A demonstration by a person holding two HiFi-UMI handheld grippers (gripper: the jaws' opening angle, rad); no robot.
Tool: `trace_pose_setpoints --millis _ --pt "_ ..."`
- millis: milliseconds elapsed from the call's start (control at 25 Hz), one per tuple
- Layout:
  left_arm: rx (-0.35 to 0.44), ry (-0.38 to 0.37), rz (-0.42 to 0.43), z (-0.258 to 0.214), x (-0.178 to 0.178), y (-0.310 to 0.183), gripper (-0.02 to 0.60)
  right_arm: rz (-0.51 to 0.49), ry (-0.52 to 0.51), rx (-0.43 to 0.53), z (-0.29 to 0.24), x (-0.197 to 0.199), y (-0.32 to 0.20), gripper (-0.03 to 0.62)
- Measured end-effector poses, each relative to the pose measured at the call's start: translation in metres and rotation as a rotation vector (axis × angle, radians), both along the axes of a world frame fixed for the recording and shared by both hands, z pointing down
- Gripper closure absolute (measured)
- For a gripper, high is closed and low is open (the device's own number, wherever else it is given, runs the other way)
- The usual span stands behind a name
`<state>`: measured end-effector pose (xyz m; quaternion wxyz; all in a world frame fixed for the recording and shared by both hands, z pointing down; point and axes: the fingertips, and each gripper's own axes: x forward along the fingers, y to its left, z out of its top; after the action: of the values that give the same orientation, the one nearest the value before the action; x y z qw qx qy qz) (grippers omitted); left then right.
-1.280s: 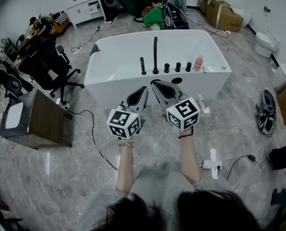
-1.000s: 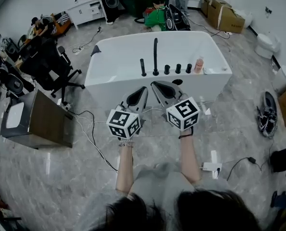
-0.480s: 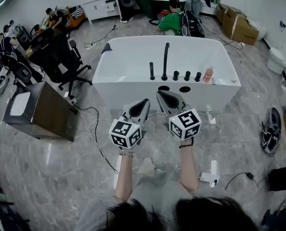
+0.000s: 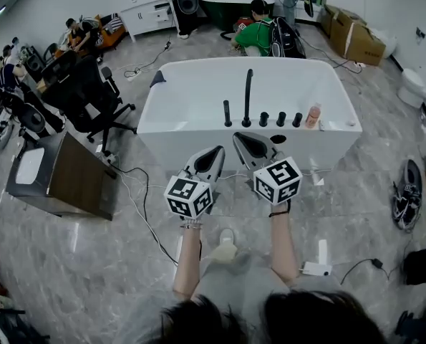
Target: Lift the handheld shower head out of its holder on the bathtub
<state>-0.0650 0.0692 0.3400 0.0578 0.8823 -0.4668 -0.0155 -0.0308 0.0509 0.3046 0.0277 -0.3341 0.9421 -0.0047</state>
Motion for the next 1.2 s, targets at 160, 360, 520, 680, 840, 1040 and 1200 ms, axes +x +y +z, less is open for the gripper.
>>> trace_pose_setpoints --millis 160,360,520,680,840,1040,1200 --pt "0.016 -0.004 0.019 -0.008 -0.005 -0.031 0.577 0.017 0.018 -0.011 0.005 -0.002 -0.029 0.594" --pt "-0.003 -0.008 0.038 0.001 -0.008 -0.064 0.577 0.025 0.036 -0.029 0.015 -0.006 -0.057 0.594" --pt "-0.014 -0.006 0.060 0.005 -0.007 -0.083 0.577 0.052 0.035 -0.040 0.018 -0.001 -0.079 0.594" --pt "-0.029 0.007 0.077 0.009 -0.015 -0.098 0.577 0.059 0.044 -0.054 0.023 -0.007 -0.094 0.594" --pt "-0.034 0.017 0.074 0.012 -0.026 -0.112 0.577 0.055 0.051 -0.058 0.026 -0.016 -0.106 0.594" --pt "-0.036 0.031 0.080 0.013 -0.036 -0.130 0.577 0.053 0.063 -0.059 0.028 -0.027 -0.120 0.594" --pt "-0.041 0.029 0.094 0.017 -0.039 -0.143 0.577 0.065 0.063 -0.063 0.032 -0.030 -0.134 0.594"
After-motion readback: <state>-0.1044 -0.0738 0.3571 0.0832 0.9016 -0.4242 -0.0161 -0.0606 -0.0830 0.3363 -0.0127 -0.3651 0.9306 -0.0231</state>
